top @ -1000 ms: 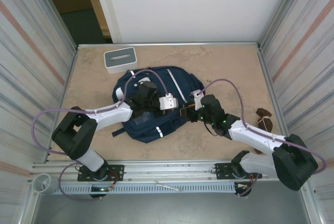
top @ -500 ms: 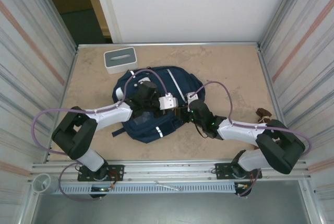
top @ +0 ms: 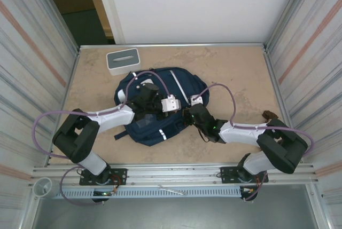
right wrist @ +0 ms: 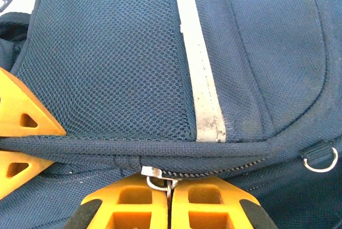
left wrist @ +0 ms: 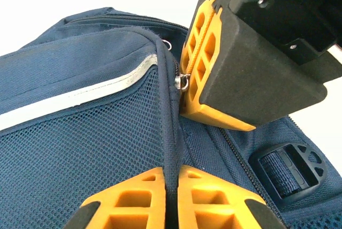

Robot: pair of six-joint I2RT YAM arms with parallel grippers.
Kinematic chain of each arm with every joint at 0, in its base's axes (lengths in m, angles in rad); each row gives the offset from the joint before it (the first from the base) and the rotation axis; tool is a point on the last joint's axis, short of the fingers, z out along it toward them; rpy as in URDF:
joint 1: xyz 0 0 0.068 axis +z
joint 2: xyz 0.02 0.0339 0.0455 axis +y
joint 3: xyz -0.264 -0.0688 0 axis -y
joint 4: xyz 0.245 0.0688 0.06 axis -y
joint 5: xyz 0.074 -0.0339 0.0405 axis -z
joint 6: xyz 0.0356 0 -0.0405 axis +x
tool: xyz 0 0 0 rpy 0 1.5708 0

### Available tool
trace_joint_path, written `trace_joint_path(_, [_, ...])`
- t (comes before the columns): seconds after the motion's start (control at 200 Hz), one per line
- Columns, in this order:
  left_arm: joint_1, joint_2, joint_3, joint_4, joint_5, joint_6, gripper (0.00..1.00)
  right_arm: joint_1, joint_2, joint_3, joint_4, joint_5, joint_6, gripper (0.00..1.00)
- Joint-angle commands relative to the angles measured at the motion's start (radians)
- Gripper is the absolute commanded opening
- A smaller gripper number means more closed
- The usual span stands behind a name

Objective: Pack the student bag

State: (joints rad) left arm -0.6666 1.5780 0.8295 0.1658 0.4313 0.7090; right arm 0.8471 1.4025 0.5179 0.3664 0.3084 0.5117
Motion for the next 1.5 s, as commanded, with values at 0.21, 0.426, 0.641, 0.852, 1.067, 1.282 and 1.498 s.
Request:
trace_joint_path(0.21, [0.069, -0.089, -0.084, 0.037, 0.040, -0.015, 0.10, -0.247, -0.155, -0.049, -0.128, -0.183, -0.126, 0.00])
trace_joint_path(0.426, [0.070, -0.076, -0.063, 0.014, 0.081, -0.014, 0.14, -0.276, -0.221, -0.059, -0.127, -0.345, -0.165, 0.00])
trace_joint_path(0.641, [-0.019, -0.119, -0.026, -0.041, 0.004, -0.005, 0.53, -0.280, -0.310, -0.047, -0.141, -0.471, -0.142, 0.00])
trace_joint_path(0.852, [-0.125, -0.083, 0.033, -0.054, -0.118, 0.038, 0.61, -0.257, -0.343, 0.003, -0.175, -0.539, -0.113, 0.00])
trace_joint_path(1.067, [-0.142, -0.026, 0.069, -0.029, -0.209, 0.049, 0.28, -0.222, -0.359, 0.032, -0.269, -0.571, -0.195, 0.00])
trace_joint_path(1.282, [-0.031, -0.126, -0.016, -0.002, 0.018, 0.003, 0.11, -0.356, -0.354, 0.018, -0.441, -0.571, -0.257, 0.00])
trace_joint_path(1.498, [0.059, -0.177, -0.088, 0.018, 0.165, -0.021, 0.12, -0.407, -0.329, 0.040, -0.403, -0.589, -0.188, 0.00])
